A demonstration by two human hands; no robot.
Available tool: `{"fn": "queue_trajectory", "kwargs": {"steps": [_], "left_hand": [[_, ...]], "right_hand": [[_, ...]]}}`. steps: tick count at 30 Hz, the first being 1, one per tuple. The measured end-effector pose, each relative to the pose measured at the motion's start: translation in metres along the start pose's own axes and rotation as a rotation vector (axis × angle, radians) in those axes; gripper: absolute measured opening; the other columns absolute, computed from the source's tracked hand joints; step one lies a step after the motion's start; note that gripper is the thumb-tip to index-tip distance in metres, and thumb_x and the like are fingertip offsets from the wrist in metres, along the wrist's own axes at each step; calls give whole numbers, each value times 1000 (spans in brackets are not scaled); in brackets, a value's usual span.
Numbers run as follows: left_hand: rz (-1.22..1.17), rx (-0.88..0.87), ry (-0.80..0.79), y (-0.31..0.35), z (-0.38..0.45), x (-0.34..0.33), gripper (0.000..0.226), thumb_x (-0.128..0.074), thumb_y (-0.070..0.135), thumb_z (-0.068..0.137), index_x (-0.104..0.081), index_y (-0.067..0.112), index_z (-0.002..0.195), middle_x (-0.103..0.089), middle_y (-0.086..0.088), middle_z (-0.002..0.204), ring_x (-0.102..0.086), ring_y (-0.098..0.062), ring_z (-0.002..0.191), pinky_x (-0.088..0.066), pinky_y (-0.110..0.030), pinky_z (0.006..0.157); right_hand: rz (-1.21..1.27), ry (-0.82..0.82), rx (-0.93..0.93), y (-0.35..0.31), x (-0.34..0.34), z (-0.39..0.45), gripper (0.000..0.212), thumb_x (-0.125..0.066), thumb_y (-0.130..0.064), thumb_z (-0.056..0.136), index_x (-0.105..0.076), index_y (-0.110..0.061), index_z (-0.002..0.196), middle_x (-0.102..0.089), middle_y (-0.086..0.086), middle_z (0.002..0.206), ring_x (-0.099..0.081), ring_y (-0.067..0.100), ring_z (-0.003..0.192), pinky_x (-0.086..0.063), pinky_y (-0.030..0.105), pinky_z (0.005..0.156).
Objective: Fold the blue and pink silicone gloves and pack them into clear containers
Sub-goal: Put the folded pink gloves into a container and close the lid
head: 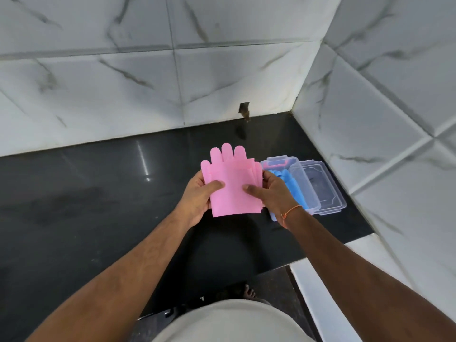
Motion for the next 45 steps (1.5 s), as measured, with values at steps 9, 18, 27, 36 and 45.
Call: {"fn": "queue_trajectory", "kwargs": {"steps": [9, 18, 27, 36, 45], "left_hand": [[156, 33, 25, -16, 46, -118, 32, -83, 13, 97, -73, 24, 126, -84, 4, 117, -82, -22, 111, -70, -50, 88], [791, -27, 219, -23, 68, -137, 38, -94, 31, 87, -68, 25, 114, -76, 4, 111, -78, -16, 95, -72, -43, 80], [1165, -126, 158, -2, 61, -141, 88, -76, 71, 90, -48, 21, 157, -55, 2, 154, -62, -20, 134, -58, -48, 110], [1801, -662, -605, 38, 88, -209, 52, -66, 10, 103, -61, 24, 153, -60, 0, 158, -52, -24, 145, -48, -45, 119], [1883, -531, -751, 4, 127, -228, 40, -75, 24, 104, -70, 26, 144, -75, 1, 139, -70, -22, 126, -54, -38, 115]], "right_hand": [[-101, 114, -4, 14, 131, 24, 49, -83, -23, 92, -65, -11, 136, -74, 6, 125, -70, 31, 111, -60, 46, 100], [-572, 129, 8, 30, 155, 43, 52, -79, -34, 94, -62, -15, 139, -71, 7, 132, -67, 31, 118, -53, 46, 108], [-1029, 281, 212, 7, 151, 35, 67, -72, -51, 95, -44, -22, 149, -51, 4, 152, -54, 27, 136, -49, 42, 112], [-1077, -9, 382, 4, 103, 23, 57, -66, -36, 100, -47, -26, 153, -48, 2, 156, -53, 27, 132, -55, 45, 107], [-1107, -89, 315, 32, 103, 39, 60, -66, -41, 101, -44, -30, 156, -53, 4, 154, -53, 30, 138, -53, 48, 109]]}}
Point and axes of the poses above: each hand's wrist, its own z-axis towards the middle knuckle, its own x-axis out of the back of the hand, y = z × x, the point moved 5 cm from there along z, towards the middle knuckle
